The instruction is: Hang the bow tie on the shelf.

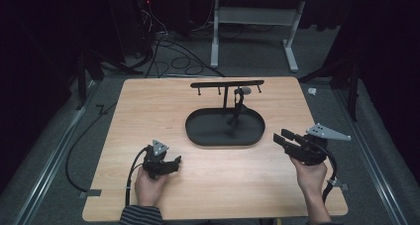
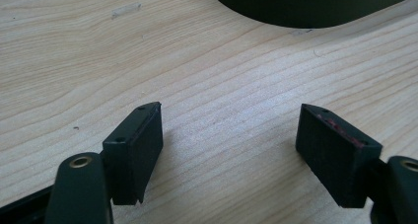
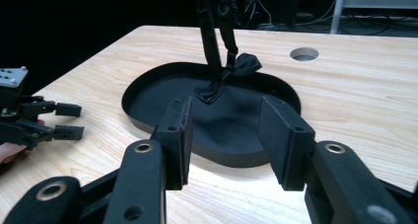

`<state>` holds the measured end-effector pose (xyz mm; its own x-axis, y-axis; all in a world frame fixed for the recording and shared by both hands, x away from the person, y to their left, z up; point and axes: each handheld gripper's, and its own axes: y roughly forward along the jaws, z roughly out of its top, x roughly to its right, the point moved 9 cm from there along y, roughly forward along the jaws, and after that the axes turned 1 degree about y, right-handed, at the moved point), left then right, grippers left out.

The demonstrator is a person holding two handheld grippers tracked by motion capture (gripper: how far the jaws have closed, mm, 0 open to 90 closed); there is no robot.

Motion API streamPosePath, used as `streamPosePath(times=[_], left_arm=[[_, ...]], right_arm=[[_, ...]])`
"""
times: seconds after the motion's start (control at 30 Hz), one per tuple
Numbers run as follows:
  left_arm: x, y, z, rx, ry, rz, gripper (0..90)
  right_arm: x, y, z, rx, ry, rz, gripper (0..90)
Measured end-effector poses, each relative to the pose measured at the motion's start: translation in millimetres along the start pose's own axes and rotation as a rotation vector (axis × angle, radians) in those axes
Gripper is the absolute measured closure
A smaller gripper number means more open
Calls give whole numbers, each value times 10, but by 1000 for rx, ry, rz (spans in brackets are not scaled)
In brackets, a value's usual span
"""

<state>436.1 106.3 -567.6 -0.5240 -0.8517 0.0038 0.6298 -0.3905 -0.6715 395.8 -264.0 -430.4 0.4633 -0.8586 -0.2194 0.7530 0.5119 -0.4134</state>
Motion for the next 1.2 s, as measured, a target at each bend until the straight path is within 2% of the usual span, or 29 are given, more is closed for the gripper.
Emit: streamPosePath(times=[0.17, 1.2], left_arm=[[0, 0, 0, 0, 0, 0, 265], [0, 0, 0, 0, 0, 0, 265]], right_arm=[[-64, 28, -69, -11, 1, 16, 583], [-149, 162, -387, -60, 26, 46, 585]])
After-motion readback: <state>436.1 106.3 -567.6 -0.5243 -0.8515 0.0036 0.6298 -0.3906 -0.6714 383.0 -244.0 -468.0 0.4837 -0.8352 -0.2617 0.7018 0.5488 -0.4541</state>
